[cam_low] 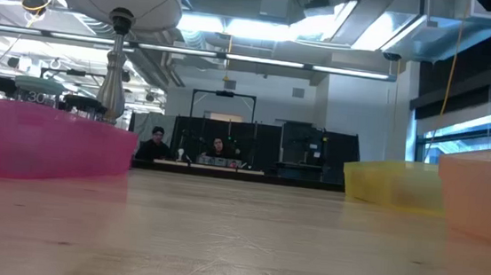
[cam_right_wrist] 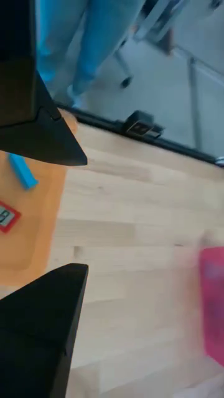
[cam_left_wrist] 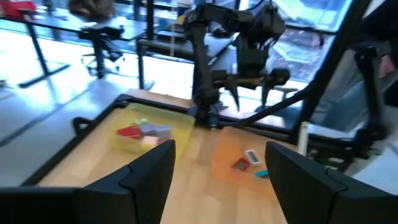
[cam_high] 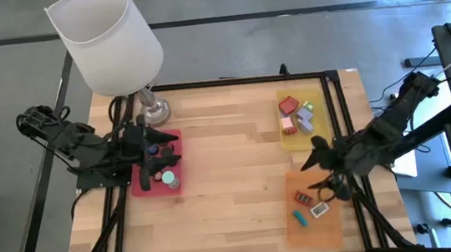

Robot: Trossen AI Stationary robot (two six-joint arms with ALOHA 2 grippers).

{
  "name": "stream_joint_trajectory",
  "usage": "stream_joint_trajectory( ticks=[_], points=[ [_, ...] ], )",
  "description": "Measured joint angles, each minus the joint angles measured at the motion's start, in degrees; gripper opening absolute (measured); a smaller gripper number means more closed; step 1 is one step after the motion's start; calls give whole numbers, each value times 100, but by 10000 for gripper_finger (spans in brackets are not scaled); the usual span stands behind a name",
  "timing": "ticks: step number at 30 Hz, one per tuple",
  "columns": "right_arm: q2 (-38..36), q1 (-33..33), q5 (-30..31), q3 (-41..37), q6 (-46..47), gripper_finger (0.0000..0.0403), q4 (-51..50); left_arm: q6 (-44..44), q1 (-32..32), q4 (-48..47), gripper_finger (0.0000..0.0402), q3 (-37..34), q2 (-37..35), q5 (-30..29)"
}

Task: Pick & Place Office items
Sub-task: Return to Home Position

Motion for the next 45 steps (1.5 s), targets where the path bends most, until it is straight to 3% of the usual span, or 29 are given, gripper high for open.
stream_joint_trajectory(
  ticks=[3, 12, 18, 28, 45],
  points=[
    [-567, 0, -6, -399, -45, 275, 363, -39, -87, -174, 246, -2, -4, -235],
    [-1891, 2, -18, -1699, -243, 275, 1474, -934, -104, -656, 246, -7, -399, -139],
    [-2677, 4, -200, -2260, -903, 275, 2335, -946, -104, -760, 246, -7, -510, -176],
    [-4092, 4, -160, -2748, -1250, 275, 2481, -1238, -104, -1379, 246, -7, -653, -234],
    [-5334, 4, 161, -3771, -1568, 275, 3295, -1092, -87, -1526, 246, -7, -728, -427]
  ],
)
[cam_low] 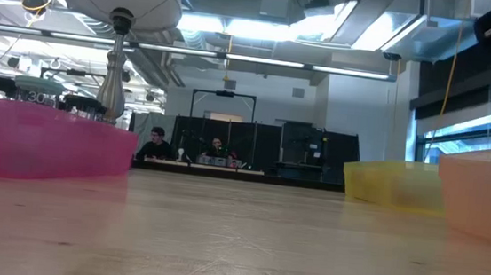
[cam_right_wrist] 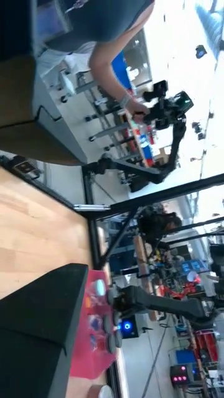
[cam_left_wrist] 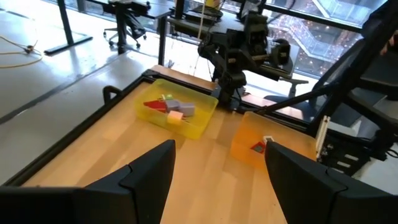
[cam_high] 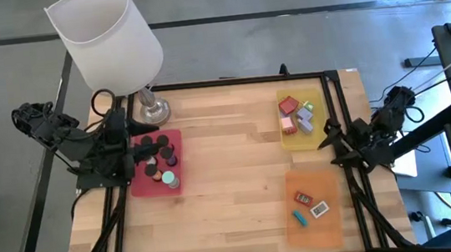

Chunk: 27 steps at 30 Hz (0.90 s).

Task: Pick & Place Office items
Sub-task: Return to Home Position

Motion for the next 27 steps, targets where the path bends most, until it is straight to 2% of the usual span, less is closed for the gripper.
stream_joint_trajectory(
  ticks=[7, 18, 27],
  points=[
    [0, -2, -8, -577, 6, 275, 794, -132, 1, -12, 246, 0, 69, -290],
    [0, -2, 141, -1560, 48, 275, 2312, -432, 1, -12, 246, 0, 447, -423],
    [0, -4, 639, -1625, 243, 275, 2225, -1053, 1, 46, 246, 0, 965, -362]
  ],
)
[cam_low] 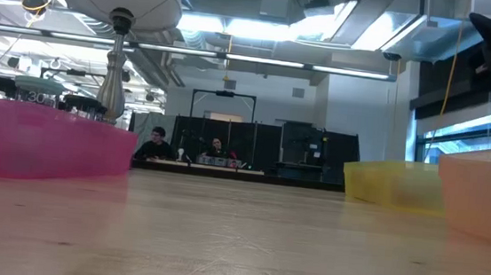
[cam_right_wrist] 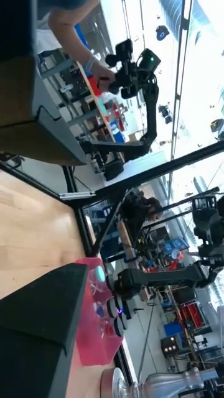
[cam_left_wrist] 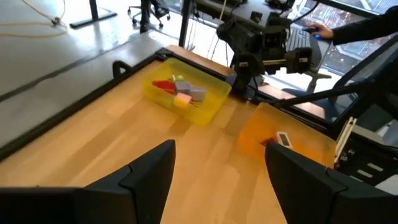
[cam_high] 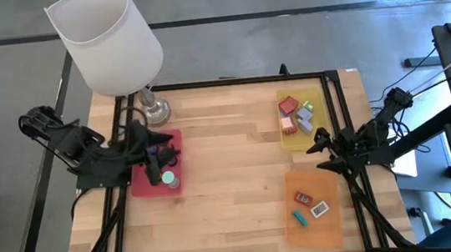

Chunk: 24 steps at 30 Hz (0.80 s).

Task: Pick & Place Office items
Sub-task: Return to Home Position

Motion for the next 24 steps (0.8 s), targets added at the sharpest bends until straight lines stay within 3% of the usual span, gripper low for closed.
stream_joint_trajectory(
  ticks=[5, 12, 16, 24],
  points=[
    [2, 0, 0, 0, 0, 275, -8, -53, 43, 696, 246, 0, 428, 467],
    [2, 0, 0, 0, 0, 275, -9, 1072, 540, 2465, 246, 0, 1055, 2181],
    [2, 0, -2, 0, 54, 275, -12, 969, 1028, 2285, 246, -4, 1114, 2864],
    [2, 0, -48, 3, 745, 275, -482, 1863, 1609, 2166, 246, -99, 467, 3132]
  ],
)
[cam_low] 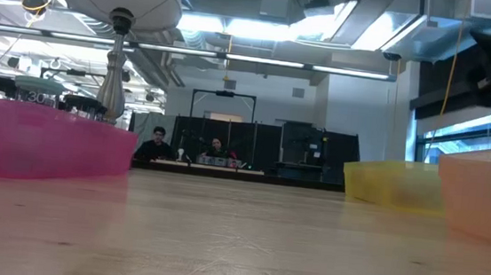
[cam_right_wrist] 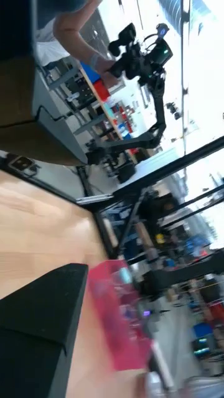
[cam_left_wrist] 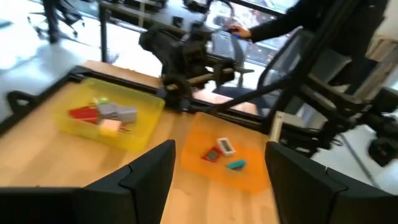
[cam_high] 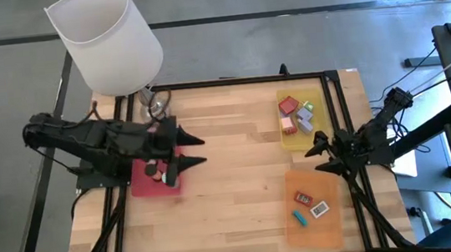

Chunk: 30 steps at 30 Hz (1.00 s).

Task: Pick & Place Office items
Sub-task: Return to Home Position

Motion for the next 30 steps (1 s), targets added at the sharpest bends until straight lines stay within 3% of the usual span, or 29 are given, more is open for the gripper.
stream_joint_trajectory(
  ticks=[4, 11, 19, 23, 30],
  points=[
    [0, 0, 18, 0, 442, 275, -393, 85, 230, 669, 246, -851, -404, 10],
    [0, 0, 50, 2, 431, 275, -427, 97, 832, 3581, 246, -3239, -1453, 879],
    [0, 0, 197, 2, 414, 275, -425, 95, 1281, 6269, 246, -5554, -2615, 886],
    [0, 0, 197, 2, 418, 275, -423, 6, 1416, 6887, 246, -6312, -2930, 821],
    [0, 0, 197, 2, 425, 275, -423, -187, 1508, 7141, 246, -7088, -3583, 555]
  ],
)
